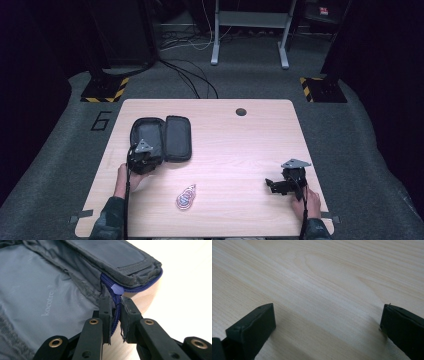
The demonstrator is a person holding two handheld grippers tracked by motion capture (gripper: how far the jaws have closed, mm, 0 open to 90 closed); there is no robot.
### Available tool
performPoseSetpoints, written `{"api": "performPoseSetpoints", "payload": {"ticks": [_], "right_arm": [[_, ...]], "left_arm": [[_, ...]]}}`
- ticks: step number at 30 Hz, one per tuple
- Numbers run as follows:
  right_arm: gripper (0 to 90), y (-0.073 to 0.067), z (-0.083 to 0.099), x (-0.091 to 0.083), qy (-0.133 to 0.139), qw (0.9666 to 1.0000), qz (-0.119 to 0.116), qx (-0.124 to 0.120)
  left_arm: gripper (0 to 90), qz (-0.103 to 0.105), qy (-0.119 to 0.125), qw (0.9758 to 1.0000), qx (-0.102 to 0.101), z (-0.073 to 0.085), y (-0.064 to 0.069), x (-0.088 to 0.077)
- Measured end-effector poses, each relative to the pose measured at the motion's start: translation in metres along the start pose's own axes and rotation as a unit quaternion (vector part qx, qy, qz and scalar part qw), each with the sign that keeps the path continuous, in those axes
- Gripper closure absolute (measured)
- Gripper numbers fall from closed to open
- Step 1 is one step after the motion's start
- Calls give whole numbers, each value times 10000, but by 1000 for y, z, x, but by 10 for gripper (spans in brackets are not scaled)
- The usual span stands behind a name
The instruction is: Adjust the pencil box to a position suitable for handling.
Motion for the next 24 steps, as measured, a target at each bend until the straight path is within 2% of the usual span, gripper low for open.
{"api": "performPoseSetpoints", "payload": {"ticks": [2, 4, 9, 10, 12, 16, 17, 18, 19, 20, 22, 23, 24], "right_arm": [[0, 0, 0, 0, -1, 10000, -11, 2], [0, 0, 0, 0, 3, 10000, -10, 18], [0, 0, 0, 0, 0, 10000, -11, 8], [0, 0, 0, 0, 3, 10000, -12, 17], [0, 0, 0, 0, 0, 10000, -12, 9], [0, 0, 0, 0, 8, 10000, -13, -3], [0, 0, 0, 0, 9, 10000, -12, 0], [0, 0, 0, 0, 9, 10000, -12, 0], [0, 0, 0, 0, 13, 10000, -13, -9], [0, 0, 0, 0, 13, 10000, -13, -9], [0, 0, 0, 0, 12, 10000, -13, -7], [0, 0, 0, 0, 13, 10000, -16, -12], [0, 0, 0, 0, 13, 10000, -16, -12]], "left_arm": [[795, 81, 91, 9999, -75, -2, 4, 2], [794, 110, 75, 9999, -71, -3, 6, 2], [778, 243, 91, 9997, -8, -10, 21, 10], [748, 244, 59, 9997, 68, -13, 26, 12], [678, 225, 128, 9997, 31, -16, 29, 12], [473, 138, 166, 9998, 1, -19, 26, 1], [422, 22, 341, 9993, -140, -22, 21, -9], [397, 22, 341, 9993, -140, -22, 21, -9], [371, -131, 469, 9985, -235, -23, 12, -20], [346, -131, 469, 9985, -235, -23, 12, -20], [327, -295, 549, 9975, -323, -22, 1, -29], [287, -436, 565, 9964, -468, -18, -10, -35], [282, -436, 565, 9964, -468, -18, -10, -35]]}}
Point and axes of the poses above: each handheld gripper's, and its own axes: x roughly forward along the jaws, z roughly out of its underside, y roughly to its right, the point moved 4 cm from there along x, roughly forward along the jaws, and after that the axes turned 1 degree about -z, right-handed, at the moved point
